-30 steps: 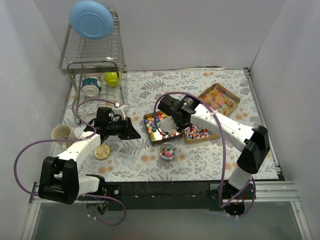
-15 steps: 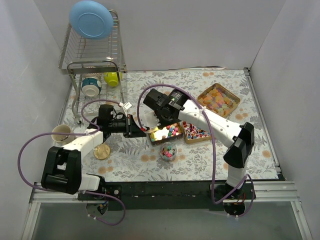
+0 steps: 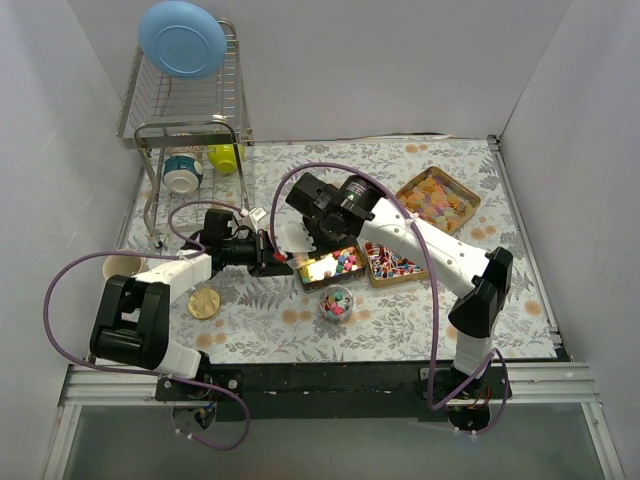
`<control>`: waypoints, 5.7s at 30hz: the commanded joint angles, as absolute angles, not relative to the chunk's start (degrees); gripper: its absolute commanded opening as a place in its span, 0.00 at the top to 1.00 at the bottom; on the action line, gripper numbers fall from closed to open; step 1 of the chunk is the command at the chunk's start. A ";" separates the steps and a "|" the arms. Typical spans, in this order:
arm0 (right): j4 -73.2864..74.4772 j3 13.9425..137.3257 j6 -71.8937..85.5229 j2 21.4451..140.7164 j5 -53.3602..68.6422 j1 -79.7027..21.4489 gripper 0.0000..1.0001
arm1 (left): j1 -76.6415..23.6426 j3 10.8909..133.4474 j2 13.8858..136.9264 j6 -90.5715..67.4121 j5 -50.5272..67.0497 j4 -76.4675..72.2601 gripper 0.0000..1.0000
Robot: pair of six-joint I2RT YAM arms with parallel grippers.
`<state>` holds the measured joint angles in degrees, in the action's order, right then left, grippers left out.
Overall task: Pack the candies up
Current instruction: Adjust the spatula, then scoop the fake candies from the storage box, then place the fake candies in the packing bottle, then place the spatula at the center of the board.
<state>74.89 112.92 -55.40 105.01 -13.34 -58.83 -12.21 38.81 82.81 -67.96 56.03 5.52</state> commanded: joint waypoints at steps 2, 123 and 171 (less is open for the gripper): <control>74.88 109.43 -50.02 104.76 -12.92 -54.32 0.99 | -12.31 40.79 78.93 -66.18 39.66 15.46 1.00; 68.80 78.30 -66.01 83.41 -27.41 -50.80 0.99 | -4.39 51.23 77.95 -49.40 43.24 32.17 0.61; 65.51 75.07 -39.65 75.77 -11.44 -12.80 0.99 | -4.74 55.72 79.01 -50.46 47.11 29.62 0.58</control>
